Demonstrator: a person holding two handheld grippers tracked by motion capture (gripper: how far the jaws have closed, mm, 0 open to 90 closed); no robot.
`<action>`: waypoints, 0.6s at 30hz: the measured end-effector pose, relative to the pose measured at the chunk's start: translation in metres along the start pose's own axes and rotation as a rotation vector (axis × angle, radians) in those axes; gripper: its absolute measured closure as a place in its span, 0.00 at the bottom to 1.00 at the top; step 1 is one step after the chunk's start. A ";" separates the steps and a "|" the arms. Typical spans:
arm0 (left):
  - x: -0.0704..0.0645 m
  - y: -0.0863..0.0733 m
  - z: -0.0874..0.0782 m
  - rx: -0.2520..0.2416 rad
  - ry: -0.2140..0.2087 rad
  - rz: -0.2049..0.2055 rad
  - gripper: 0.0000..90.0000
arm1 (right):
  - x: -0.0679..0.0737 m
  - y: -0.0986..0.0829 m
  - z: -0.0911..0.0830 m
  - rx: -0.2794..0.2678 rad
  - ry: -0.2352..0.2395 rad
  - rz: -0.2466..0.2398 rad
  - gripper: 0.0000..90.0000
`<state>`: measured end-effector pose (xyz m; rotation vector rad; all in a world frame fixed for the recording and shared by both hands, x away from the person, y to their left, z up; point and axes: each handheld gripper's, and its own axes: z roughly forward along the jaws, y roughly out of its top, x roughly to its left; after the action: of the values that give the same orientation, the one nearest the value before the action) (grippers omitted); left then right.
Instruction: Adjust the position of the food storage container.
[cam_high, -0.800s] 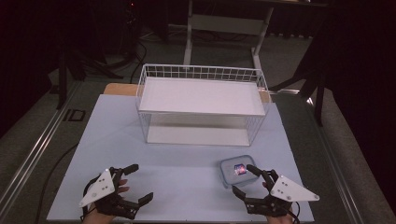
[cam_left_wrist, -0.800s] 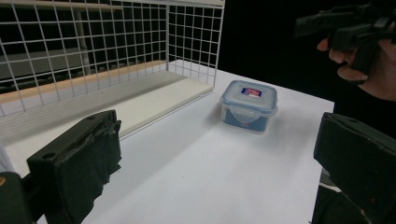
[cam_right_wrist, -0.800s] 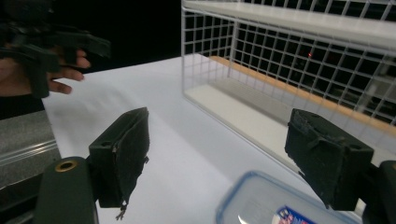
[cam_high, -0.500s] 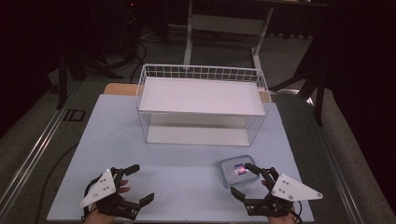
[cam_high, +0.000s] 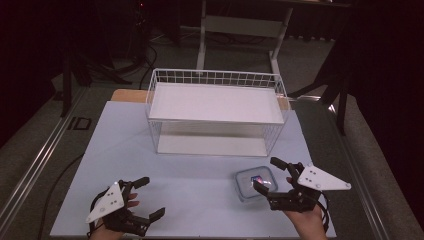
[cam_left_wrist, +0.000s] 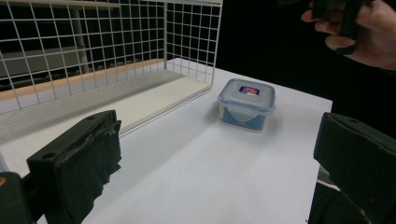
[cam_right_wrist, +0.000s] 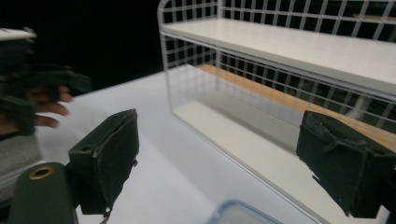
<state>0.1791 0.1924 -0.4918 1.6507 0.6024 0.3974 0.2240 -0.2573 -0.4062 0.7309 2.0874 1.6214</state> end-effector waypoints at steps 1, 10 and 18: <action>0.001 0.000 0.000 0.001 -0.001 -0.001 0.02 | -0.008 -0.002 0.002 0.013 -0.005 0.011 0.16; 0.000 -0.001 0.001 0.005 0.002 -0.001 0.02 | -0.033 -0.014 0.008 0.045 -0.054 0.035 0.26; 0.001 -0.002 0.002 0.005 -0.004 -0.004 0.02 | -0.059 -0.037 0.013 0.120 -0.110 0.075 0.50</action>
<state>0.1802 0.1917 -0.4938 1.6547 0.6039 0.3897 0.2717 -0.2912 -0.4454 0.9267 2.1147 1.4680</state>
